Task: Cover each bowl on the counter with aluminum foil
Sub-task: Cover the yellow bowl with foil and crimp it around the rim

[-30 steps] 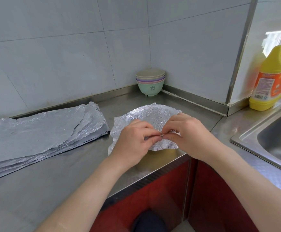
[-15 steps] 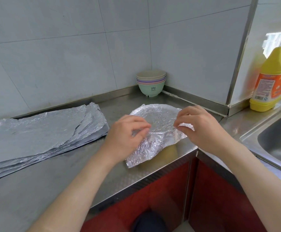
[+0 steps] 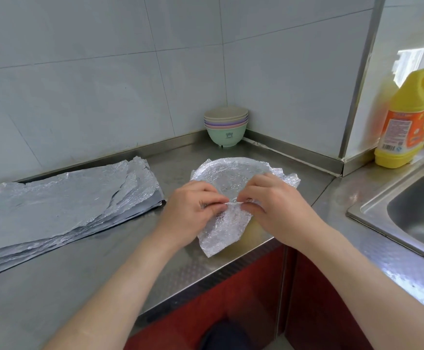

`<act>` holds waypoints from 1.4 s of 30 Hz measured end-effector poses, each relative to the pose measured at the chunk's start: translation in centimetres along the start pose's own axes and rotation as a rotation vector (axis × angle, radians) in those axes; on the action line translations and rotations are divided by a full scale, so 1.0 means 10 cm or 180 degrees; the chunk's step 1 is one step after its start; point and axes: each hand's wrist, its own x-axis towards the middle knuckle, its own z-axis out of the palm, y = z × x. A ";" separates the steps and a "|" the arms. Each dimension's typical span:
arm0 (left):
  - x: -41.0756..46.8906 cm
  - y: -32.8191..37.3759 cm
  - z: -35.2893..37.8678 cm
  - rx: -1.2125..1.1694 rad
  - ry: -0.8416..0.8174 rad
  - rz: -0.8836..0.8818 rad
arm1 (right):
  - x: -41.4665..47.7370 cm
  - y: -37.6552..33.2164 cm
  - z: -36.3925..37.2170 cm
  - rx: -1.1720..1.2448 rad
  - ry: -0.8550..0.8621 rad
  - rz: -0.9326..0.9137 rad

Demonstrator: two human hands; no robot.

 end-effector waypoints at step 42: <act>0.21 0.40 0.39 0.0934 -0.0081 0.0070 | -0.25 0.11 0.08 0.2302 0.0049 0.2613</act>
